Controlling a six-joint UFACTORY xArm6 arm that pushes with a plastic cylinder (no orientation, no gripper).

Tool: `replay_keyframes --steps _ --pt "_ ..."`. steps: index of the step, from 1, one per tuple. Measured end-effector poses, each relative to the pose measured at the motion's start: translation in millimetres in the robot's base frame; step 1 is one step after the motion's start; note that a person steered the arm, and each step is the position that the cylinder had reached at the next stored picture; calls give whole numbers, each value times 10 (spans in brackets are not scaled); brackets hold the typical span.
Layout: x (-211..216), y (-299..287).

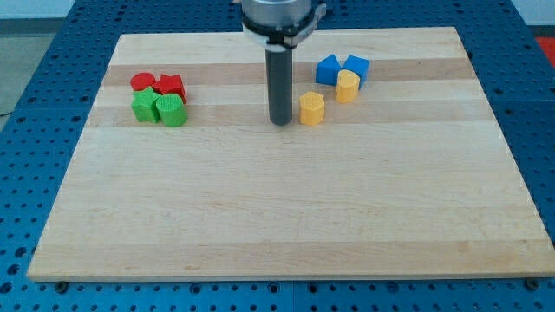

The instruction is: Move the yellow hexagon closer to the left side of the yellow heart

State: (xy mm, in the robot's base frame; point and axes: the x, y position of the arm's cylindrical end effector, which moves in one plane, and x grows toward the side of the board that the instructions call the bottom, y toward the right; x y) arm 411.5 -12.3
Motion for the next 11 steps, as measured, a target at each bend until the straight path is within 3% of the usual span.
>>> replay_keyframes --steps 1,2,4,6,7,11 --pt "233 296" --pt "113 439" --pt "-551 347" --pt "-464 -196" --pt "-790 -385" --pt "-906 222"
